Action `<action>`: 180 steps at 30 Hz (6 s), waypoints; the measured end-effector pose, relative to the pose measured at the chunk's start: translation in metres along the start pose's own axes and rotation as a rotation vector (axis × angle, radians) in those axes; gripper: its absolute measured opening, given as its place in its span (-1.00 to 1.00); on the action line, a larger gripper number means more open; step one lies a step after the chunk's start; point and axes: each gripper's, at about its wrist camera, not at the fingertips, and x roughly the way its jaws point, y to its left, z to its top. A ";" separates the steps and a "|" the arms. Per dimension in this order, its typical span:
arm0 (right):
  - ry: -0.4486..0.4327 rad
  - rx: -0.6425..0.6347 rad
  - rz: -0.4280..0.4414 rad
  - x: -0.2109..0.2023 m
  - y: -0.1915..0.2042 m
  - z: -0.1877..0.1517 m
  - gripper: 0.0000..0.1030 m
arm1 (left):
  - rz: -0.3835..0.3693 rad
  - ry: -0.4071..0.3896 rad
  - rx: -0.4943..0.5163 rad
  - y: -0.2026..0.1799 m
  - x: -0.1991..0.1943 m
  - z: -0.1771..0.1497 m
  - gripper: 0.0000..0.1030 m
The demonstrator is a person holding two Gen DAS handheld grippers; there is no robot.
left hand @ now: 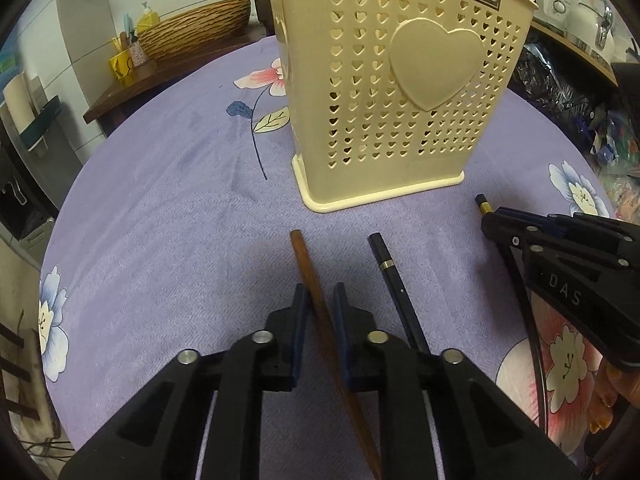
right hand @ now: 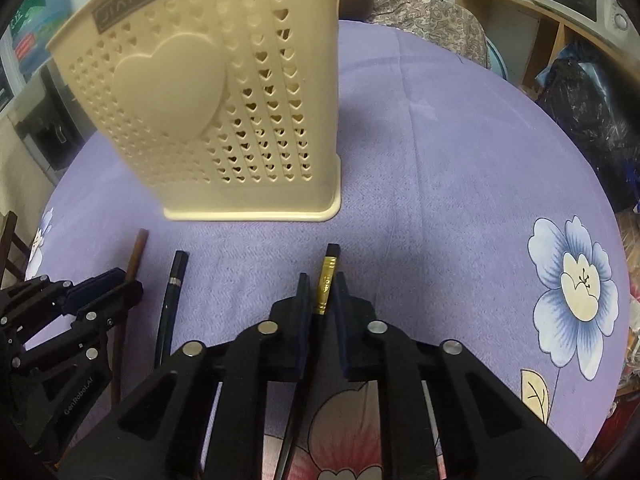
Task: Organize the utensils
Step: 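Grasp a wooden chopstick with the left tool while the right tool grasps a black chopstick, then lift both held chopsticks and carry them toward the cream holder, then lower the held chopsticks over the cream holder with both tools, then open both tools to drop the chopsticks into the cream holder, then move the right tool down to the wooden-handled spoon on the tablecloth, then grasp the spoon handle with the right tool while the left tool grasps the black chopstick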
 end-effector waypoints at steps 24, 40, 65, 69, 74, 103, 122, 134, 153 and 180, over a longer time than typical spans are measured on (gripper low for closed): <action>-0.240 0.119 0.224 -0.090 -0.035 0.006 -0.83 | -0.070 -0.190 -0.044 0.008 -0.056 0.005 -0.84; -0.435 0.061 0.290 -0.182 -0.045 0.010 -0.85 | -0.143 -0.328 -0.121 0.035 -0.116 0.014 -0.84; -0.488 -0.023 0.350 -0.230 -0.045 0.033 -0.85 | -0.177 -0.431 -0.111 0.050 -0.166 0.032 -0.84; -0.499 -0.044 0.375 -0.244 -0.043 0.046 -0.85 | -0.185 -0.448 -0.105 0.057 -0.182 0.043 -0.84; -0.566 -0.050 0.384 -0.275 -0.039 0.080 -0.85 | -0.183 -0.540 -0.100 0.061 -0.222 0.074 -0.84; -0.562 -0.020 0.187 -0.173 -0.014 0.117 -0.85 | -0.067 -0.566 -0.206 0.039 -0.122 0.122 -0.84; -0.568 -0.055 0.177 -0.168 -0.021 0.100 -0.26 | -0.073 -0.564 -0.196 0.040 -0.124 0.092 0.02; -0.358 -0.158 0.193 -0.142 -0.011 0.001 0.51 | -0.054 -0.431 -0.244 0.063 -0.121 -0.028 0.89; -0.069 -0.311 0.157 -0.066 0.041 -0.098 -0.02 | -0.011 -0.214 -0.242 0.061 -0.083 -0.103 0.89; -0.059 -0.135 0.078 -0.056 -0.031 -0.082 -0.68 | -0.156 -0.038 -0.037 -0.021 -0.028 -0.041 0.25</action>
